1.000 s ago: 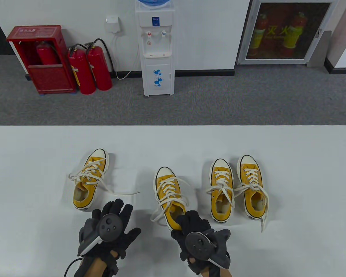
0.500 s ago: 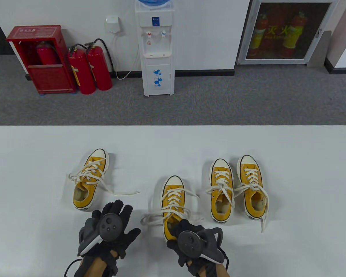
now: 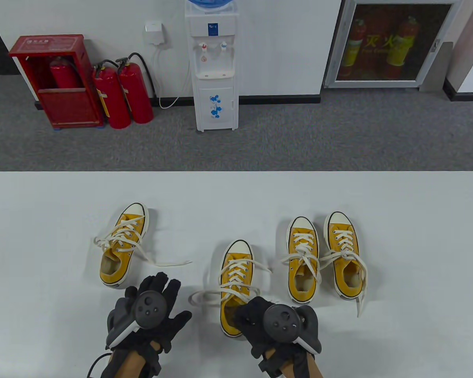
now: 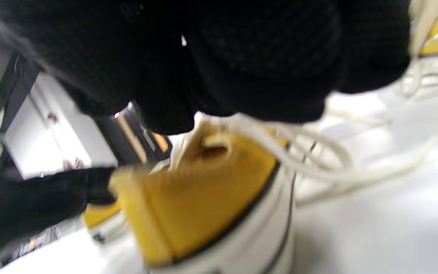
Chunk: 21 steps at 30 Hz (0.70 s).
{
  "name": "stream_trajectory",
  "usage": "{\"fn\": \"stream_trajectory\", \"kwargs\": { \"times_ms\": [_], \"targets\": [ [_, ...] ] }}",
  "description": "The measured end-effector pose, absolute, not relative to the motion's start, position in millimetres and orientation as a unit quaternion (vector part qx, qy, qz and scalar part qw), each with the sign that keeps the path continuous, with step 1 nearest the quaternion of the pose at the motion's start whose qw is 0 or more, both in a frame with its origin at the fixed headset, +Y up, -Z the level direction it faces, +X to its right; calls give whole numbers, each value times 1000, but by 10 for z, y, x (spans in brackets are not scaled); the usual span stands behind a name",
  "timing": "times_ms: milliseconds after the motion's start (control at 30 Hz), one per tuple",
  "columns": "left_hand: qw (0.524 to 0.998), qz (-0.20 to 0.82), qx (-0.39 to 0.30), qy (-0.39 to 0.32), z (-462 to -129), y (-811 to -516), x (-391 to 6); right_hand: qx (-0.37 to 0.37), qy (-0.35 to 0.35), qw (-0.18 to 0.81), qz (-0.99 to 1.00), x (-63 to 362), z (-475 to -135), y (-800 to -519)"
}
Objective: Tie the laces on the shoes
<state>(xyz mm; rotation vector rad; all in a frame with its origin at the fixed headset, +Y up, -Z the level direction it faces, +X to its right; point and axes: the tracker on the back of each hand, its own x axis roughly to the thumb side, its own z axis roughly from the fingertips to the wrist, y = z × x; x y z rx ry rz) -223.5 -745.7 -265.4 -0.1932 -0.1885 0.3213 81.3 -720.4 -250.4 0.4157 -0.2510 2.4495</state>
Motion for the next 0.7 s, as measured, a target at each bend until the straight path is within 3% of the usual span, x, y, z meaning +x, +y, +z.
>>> {"fn": "stream_trajectory", "kwargs": {
  "times_ms": [300, 700],
  "targets": [
    [978, 159, -97, -95, -2658, -7466, -2229, 62, -133, 359, 922, 1062, -2565, -7251],
    [979, 156, -98, -92, -2665, -7464, -2228, 27, -42, 347, 937, 985, -2823, -7422]
  ]
}}
